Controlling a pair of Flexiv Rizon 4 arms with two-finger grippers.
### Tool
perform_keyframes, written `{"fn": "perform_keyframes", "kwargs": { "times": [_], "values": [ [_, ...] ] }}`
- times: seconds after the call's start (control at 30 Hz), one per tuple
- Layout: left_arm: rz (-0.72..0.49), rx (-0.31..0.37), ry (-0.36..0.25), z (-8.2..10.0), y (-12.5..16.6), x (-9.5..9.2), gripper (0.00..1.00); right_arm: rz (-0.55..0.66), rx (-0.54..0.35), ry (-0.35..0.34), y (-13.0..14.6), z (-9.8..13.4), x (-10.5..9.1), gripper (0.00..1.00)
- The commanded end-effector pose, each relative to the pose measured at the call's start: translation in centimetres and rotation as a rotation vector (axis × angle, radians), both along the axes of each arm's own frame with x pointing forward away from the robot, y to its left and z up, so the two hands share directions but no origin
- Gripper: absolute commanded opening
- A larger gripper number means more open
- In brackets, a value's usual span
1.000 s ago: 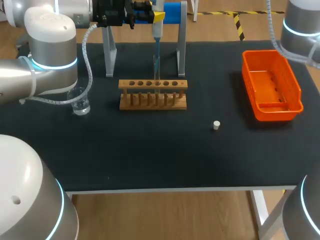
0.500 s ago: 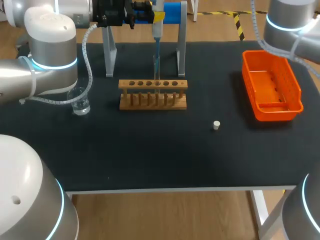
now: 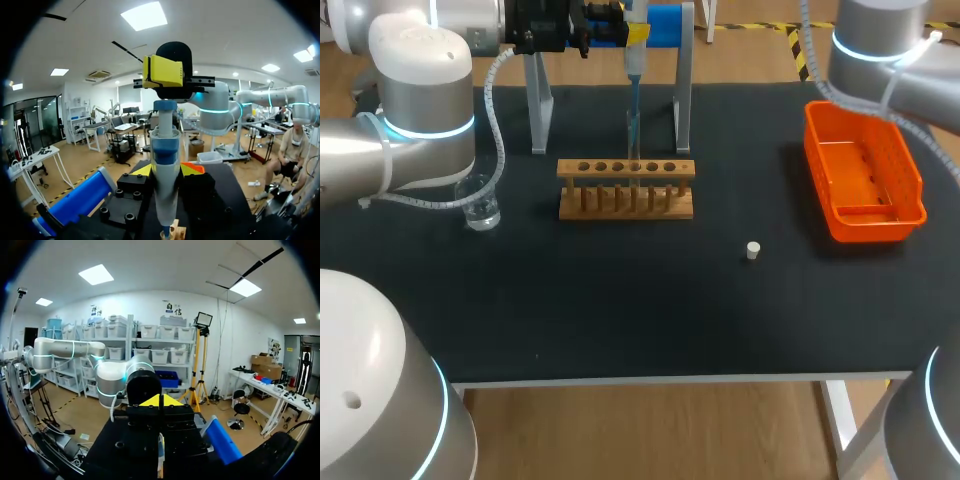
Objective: Invert the test tube, pick up the pipette, mount the tip to pipette, aspirate from beaker and dispense into the tube, eject the tip, return the pipette, and cap with the stopper.
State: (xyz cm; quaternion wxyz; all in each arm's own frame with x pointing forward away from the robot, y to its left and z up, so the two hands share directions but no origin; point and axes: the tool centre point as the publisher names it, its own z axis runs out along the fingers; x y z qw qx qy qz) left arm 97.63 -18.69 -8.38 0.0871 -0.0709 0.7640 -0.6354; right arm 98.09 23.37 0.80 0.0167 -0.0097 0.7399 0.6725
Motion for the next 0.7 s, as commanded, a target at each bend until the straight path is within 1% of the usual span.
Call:
{"fn": "perform_keyframes", "kwargs": {
  "times": [0.03, 0.33, 0.7],
  "values": [
    [0.003, 0.000, 0.000, 0.0, -0.1, -0.1, 0.00, 0.010, 0.001, 0.004, 0.4, -0.3, 0.2, 0.00],
    [0.003, 0.000, 0.000, 0.0, -0.1, -0.1, 0.00, 0.029, -0.003, 0.016, 0.9, -0.8, 0.1, 0.00],
    [0.003, 0.000, 0.000, 0.0, -0.1, -0.1, 0.00, 0.034, -0.002, 0.031, 1.0, -1.4, 0.0, 0.00]
  ]
}}
